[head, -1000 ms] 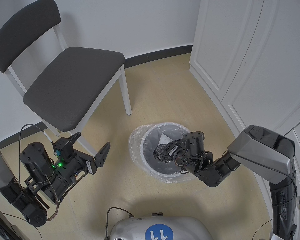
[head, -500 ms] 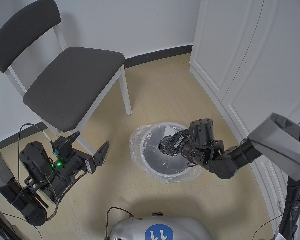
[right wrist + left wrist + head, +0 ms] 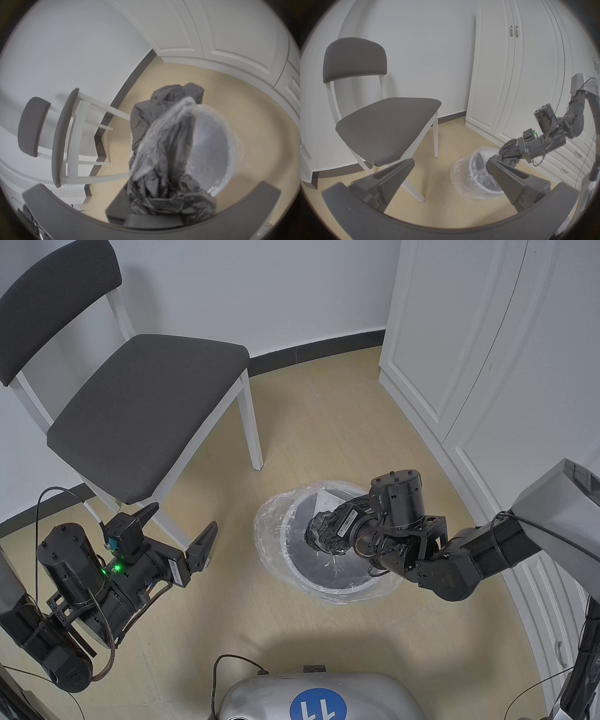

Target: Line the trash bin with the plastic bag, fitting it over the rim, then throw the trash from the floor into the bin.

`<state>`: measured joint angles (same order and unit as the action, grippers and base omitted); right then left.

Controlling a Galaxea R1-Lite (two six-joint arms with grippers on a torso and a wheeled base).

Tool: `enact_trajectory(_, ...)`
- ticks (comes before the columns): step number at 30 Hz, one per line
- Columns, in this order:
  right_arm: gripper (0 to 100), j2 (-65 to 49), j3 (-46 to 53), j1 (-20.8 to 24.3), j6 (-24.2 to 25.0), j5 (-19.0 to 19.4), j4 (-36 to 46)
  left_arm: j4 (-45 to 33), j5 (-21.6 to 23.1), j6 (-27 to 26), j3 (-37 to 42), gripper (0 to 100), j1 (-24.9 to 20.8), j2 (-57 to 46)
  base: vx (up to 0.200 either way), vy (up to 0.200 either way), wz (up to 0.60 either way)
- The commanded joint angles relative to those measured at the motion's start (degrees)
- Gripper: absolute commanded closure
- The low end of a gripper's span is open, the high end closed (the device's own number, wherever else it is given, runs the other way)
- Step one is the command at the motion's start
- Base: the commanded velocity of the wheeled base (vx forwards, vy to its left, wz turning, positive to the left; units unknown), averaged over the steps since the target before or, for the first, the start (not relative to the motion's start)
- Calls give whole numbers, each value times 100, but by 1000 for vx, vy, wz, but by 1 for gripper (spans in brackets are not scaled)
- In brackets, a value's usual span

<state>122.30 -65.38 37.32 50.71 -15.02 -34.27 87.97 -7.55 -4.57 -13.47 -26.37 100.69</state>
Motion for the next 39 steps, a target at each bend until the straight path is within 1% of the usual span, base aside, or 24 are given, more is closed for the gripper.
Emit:
enact_trajectory(1,100,532,-36,92,-9,-1,8,1,-1,0,11,0,0,38,0,0,0)
enact_trajectory(5,100,919,-107,48,-26,8,8,1,-1,0,20,0,0,29,0,0,0)
enact_trajectory(8,100,972,-107,21,-26,8,25,1,-1,0,20,0,0,29,0,0,0)
enact_trajectory(13,100,822,-318,13,9,8,588,1,-1,0,20,0,0,38,0,0,0)
enact_trajectory(22,100,734,-362,-67,141,-1,518,1,-1,0,29,0,18,29,0,0,0)
enact_trajectory(28,100,594,-353,-146,149,-27,465,1,-1,0,29,0,18,29,0,0,0)
enact_trajectory(33,100,558,-362,-172,132,-142,438,1,8,0,55,0,26,3,0,0,0)
enact_trajectory(39,100,558,-362,-181,132,-150,368,1,-1,0,46,0,26,3,0,0,0)
